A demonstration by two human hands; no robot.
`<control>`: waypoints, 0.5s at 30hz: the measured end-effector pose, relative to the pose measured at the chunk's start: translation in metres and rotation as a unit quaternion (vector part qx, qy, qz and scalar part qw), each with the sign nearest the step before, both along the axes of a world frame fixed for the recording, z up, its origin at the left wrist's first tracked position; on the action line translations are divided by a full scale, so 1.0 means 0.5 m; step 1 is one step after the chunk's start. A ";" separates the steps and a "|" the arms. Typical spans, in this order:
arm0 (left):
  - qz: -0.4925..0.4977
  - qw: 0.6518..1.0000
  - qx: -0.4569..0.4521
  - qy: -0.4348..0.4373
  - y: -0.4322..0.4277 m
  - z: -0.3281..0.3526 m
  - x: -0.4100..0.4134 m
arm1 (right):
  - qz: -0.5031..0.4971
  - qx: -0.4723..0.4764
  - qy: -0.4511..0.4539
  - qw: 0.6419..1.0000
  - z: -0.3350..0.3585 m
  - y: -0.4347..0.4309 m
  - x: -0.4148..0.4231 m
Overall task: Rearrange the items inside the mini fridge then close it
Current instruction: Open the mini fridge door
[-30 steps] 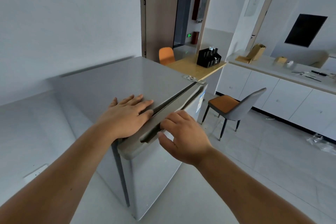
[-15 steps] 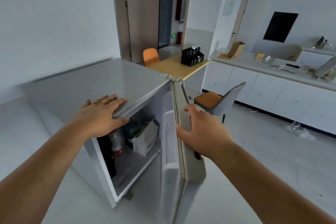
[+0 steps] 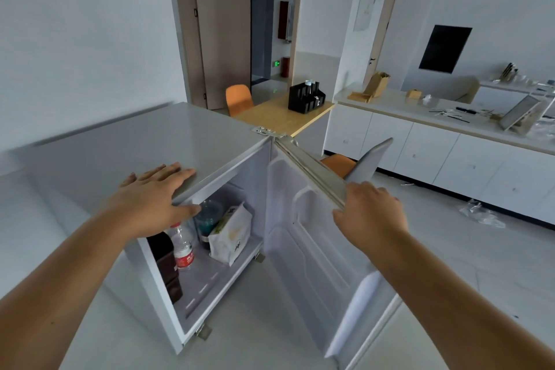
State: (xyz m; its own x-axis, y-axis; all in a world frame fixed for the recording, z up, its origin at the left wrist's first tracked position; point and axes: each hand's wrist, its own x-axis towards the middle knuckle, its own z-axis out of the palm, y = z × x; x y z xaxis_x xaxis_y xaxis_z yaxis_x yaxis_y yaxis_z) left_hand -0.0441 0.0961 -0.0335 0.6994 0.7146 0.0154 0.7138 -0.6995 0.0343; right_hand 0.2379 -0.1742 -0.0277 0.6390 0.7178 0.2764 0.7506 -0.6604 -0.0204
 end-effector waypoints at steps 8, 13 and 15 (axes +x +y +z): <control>-0.004 1.000 0.004 -0.011 0.004 -0.004 0.001 | -0.073 -0.018 0.005 0.997 0.007 -0.008 0.069; -0.005 1.000 0.006 -0.013 0.008 -0.008 -0.001 | -0.101 -0.048 -0.038 0.993 -0.001 -0.010 0.099; -0.005 1.000 0.008 -0.016 0.010 -0.010 -0.001 | -0.106 -0.056 -0.040 0.992 -0.001 -0.008 0.109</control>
State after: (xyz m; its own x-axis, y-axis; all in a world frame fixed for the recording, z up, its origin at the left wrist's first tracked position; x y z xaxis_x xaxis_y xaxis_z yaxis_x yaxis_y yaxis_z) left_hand -0.0447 0.1011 -0.0386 0.7053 0.7072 0.0495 0.7057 -0.7070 0.0455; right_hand 0.2923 -0.1783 -0.0283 0.7580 0.5990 0.2582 0.5909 -0.7982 0.1172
